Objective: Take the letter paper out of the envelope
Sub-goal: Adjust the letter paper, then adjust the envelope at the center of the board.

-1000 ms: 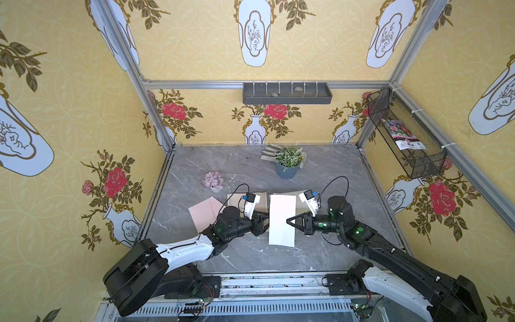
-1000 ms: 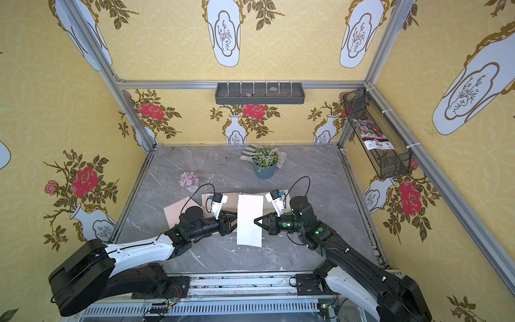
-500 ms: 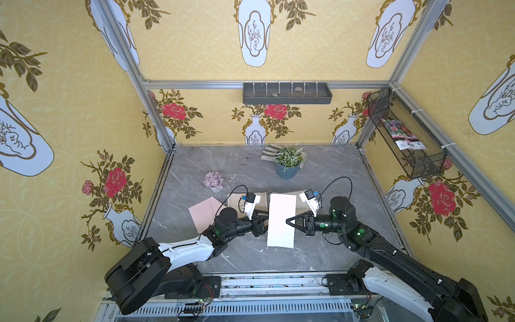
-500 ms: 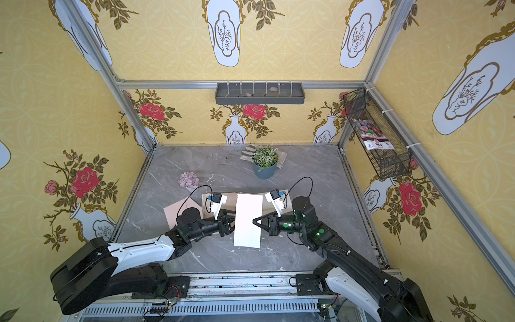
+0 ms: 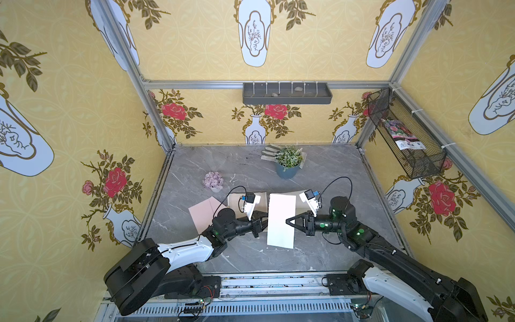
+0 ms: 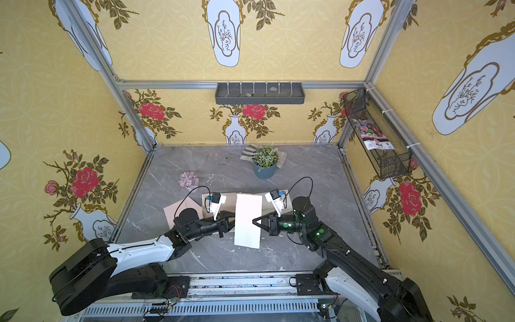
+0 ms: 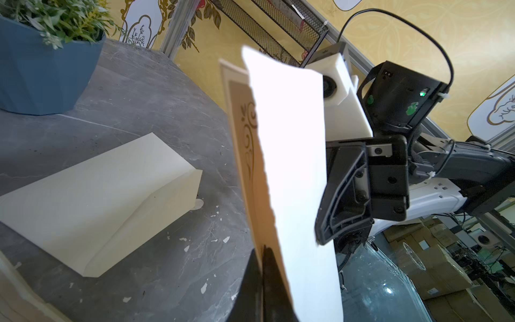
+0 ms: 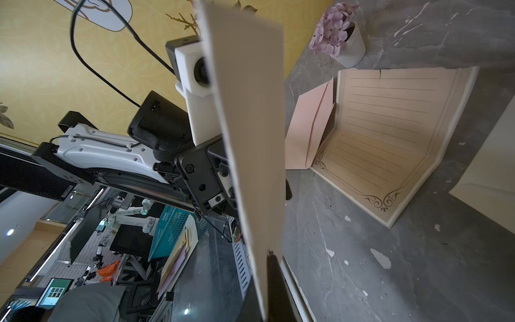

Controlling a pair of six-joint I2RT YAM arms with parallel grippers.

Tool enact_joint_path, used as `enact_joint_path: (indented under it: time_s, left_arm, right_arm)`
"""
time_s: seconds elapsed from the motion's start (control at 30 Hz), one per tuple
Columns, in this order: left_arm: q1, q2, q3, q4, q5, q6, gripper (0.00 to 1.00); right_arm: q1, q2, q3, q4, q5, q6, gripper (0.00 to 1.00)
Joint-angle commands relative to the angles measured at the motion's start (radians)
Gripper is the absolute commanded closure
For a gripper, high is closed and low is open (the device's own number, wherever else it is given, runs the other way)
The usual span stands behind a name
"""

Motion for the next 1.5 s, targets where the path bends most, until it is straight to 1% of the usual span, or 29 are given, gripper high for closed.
enact_joint_path:
  time_s: [0.0, 0.2, 0.37, 0.4, 0.43, 0.47, 0.5, 0.53, 0.57, 0.67, 0.73, 0.8, 0.87, 0.97, 1.03, 1.13, 1.2, 1.23, 1.3, 1.37, 1.47]
  left_arm:
    - [0.0, -0.006, -0.01, 0.04, 0.008, 0.004, 1.0]
    - [0.0, -0.012, -0.023, 0.039, -0.005, 0.008, 1.0]
    - [0.0, -0.029, -0.033, -0.018, -0.075, -0.002, 1.0]
    - [0.0, -0.032, -0.033, -0.029, -0.08, -0.001, 1.0]
    - [0.0, -0.035, -0.034, -0.037, -0.081, 0.002, 1.0]
    - [0.001, -0.038, -0.034, -0.043, -0.083, 0.004, 1.0]
    - [0.0, -0.041, -0.034, -0.05, -0.084, 0.005, 1.0]
    - [0.0, -0.046, -0.033, -0.066, -0.092, 0.006, 1.0]
    - [0.0, -0.052, -0.031, -0.086, -0.102, 0.008, 1.0]
    - [0.0, -0.083, -0.025, -0.172, -0.153, 0.013, 1.0]
    - [0.0, -0.114, -0.015, -0.262, -0.205, 0.017, 1.0]
    - [0.0, -0.148, 0.005, -0.393, -0.28, 0.018, 1.0]
    - [0.0, -0.18, 0.038, -0.556, -0.362, 0.015, 1.0]
    - [-0.003, -0.199, 0.112, -0.788, -0.435, 0.02, 1.0]
    - [-0.011, -0.21, 0.13, -0.853, -0.465, 0.018, 1.0]
    - [-0.023, -0.229, 0.127, -0.871, -0.48, 0.012, 1.0]
    - [-0.029, -0.239, 0.131, -0.896, -0.49, 0.012, 1.0]
    - [-0.031, -0.246, 0.13, -0.906, -0.496, 0.012, 1.0]
    - [-0.031, -0.264, 0.121, -0.914, -0.497, 0.009, 1.0]
    - [-0.031, -0.291, 0.108, -0.916, -0.499, 0.005, 1.0]
    - [-0.031, -0.329, 0.096, -0.929, -0.507, -0.001, 1.0]
  right_arm:
    - [-0.003, 0.001, -0.006, 0.042, 0.0, 0.003, 1.0]
    - [-0.008, 0.024, -0.013, 0.044, 0.003, 0.001, 1.0]
    - [-0.013, 0.038, -0.015, 0.043, 0.008, -0.005, 1.0]
    - [-0.013, 0.04, -0.017, 0.042, 0.009, -0.004, 0.97]
    - [-0.015, 0.042, -0.018, 0.042, 0.011, -0.004, 0.9]
    - [-0.015, 0.043, -0.018, 0.041, 0.013, -0.004, 0.8]
    - [-0.016, 0.045, -0.018, 0.037, 0.015, -0.005, 0.73]
    - [-0.018, 0.047, -0.018, 0.031, 0.017, -0.006, 0.63]
    - [-0.02, 0.049, -0.017, 0.022, 0.021, -0.01, 0.56]
    - [-0.028, 0.051, -0.014, -0.002, 0.031, -0.018, 0.45]
    - [-0.031, 0.045, -0.008, -0.036, 0.06, -0.026, 0.4]
    - [-0.032, 0.036, 0.006, -0.098, 0.108, -0.041, 0.38]
    - [-0.03, 0.027, 0.026, -0.176, 0.187, -0.057, 0.36]
    - [-0.022, 0.034, 0.055, -0.281, 0.305, -0.071, 0.35]
    - [-0.01, 0.059, 0.049, -0.266, 0.301, -0.066, 0.36]
    - [0.016, 0.12, 0.035, -0.195, 0.273, -0.054, 0.38]
    - [0.029, 0.151, 0.044, -0.203, 0.301, -0.064, 0.38]
    - [0.035, 0.16, 0.056, -0.227, 0.337, -0.075, 0.38]
    - [0.06, 0.173, 0.094, -0.315, 0.457, -0.107, 0.38]
    - [0.148, 0.183, 0.163, -0.444, 0.655, -0.14, 0.38]
    - [0.285, 0.206, 0.244, -0.575, 0.905, -0.146, 0.37]
